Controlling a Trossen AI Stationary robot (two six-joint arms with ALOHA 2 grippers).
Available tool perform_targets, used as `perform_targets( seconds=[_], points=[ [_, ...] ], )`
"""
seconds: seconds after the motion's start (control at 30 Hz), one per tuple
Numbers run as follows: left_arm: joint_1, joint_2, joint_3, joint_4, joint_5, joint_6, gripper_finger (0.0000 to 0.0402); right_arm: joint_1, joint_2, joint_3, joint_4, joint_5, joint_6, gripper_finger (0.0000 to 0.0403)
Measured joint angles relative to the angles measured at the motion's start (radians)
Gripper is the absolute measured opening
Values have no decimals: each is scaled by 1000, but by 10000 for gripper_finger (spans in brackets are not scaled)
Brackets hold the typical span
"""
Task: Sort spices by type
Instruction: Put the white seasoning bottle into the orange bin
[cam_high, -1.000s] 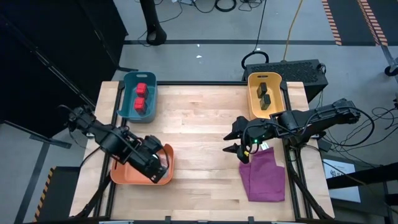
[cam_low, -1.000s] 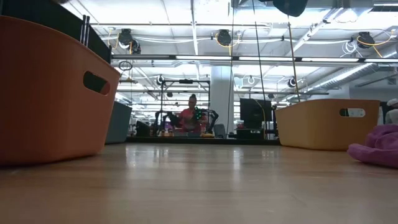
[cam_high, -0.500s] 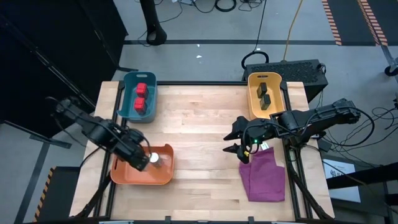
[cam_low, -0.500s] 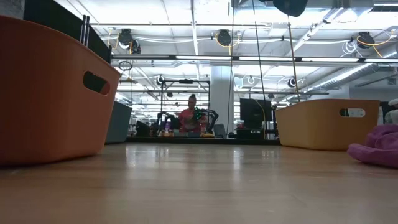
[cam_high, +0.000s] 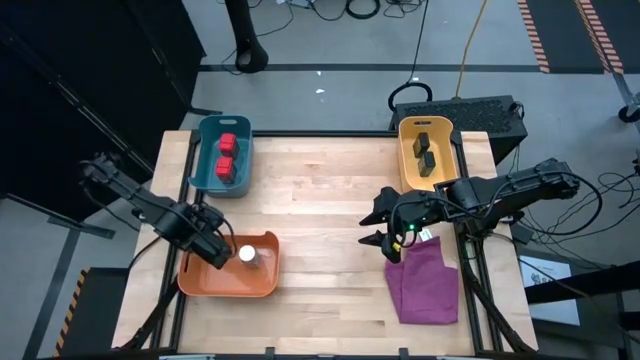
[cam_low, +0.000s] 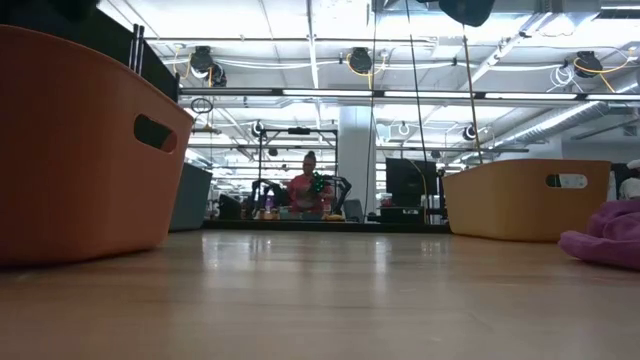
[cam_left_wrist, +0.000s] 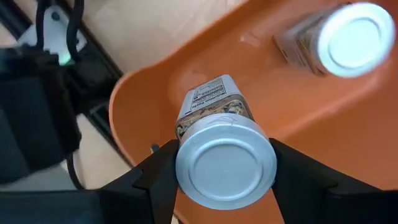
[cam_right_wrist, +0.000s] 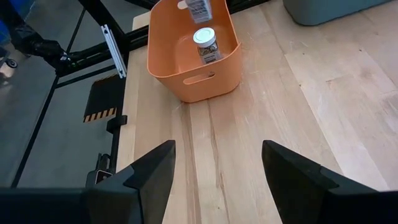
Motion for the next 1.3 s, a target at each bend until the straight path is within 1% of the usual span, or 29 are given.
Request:
perform_targets(
  seconds=[0.17,0.27,0.43,0.53,0.8,1.13,1.3],
  points=[
    [19,0,-75,115,-26,42,210,0,0,0,0,10,-6,222],
    [34,1,-115,118,-20,38,210,0,0,0,0,25,-6,222],
    [41,2,-160,197,-20,39,210,0,0,0,0,26,-10,222],
    [42,3,-172,240,-40,33,210,0,0,0,0,27,-13,222],
    [42,3,-239,263,-41,4,210,0,0,0,0,31,-14,222],
    [42,3,-269,261,-41,-22,210,0,0,0,0,31,-14,222],
    [42,3,-275,259,-41,-22,245,0,0,0,0,31,-14,222]
  ],
)
